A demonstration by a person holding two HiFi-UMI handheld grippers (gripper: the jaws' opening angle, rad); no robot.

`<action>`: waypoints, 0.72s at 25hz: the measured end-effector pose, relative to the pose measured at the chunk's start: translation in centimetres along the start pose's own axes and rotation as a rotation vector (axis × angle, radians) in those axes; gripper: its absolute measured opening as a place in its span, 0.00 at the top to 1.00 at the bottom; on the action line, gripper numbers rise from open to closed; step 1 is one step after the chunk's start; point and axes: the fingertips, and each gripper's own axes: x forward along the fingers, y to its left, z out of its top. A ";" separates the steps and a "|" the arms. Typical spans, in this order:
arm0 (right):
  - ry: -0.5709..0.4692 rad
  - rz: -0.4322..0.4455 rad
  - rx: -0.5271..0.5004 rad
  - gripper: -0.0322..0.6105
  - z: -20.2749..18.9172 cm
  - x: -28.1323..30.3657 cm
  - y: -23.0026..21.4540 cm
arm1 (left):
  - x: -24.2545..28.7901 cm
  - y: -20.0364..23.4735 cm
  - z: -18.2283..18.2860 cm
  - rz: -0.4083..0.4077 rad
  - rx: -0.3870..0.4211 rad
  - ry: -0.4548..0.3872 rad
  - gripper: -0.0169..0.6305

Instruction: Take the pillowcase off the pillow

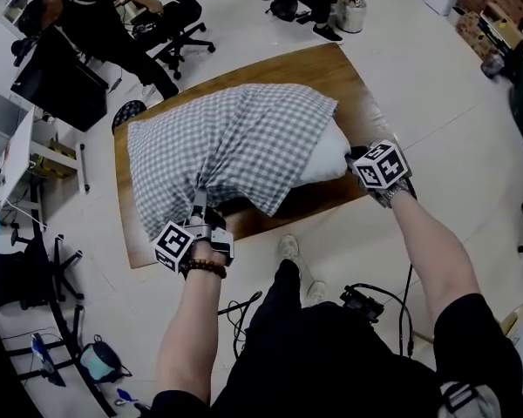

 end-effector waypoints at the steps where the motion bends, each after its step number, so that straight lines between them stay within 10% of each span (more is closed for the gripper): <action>1: 0.010 0.012 0.003 0.90 -0.6 0.2 0.5 | -0.2 -0.1 -0.9 0.004 0.001 0.030 0.97; 10: 0.050 0.193 0.084 0.69 -4.4 -2.6 3.5 | -3.3 -4.7 -6.8 -0.079 -0.025 0.203 0.74; 18: -0.034 0.178 0.102 0.66 -3.5 -8.8 3.9 | -6.9 -10.4 -10.1 -0.138 0.110 0.301 0.72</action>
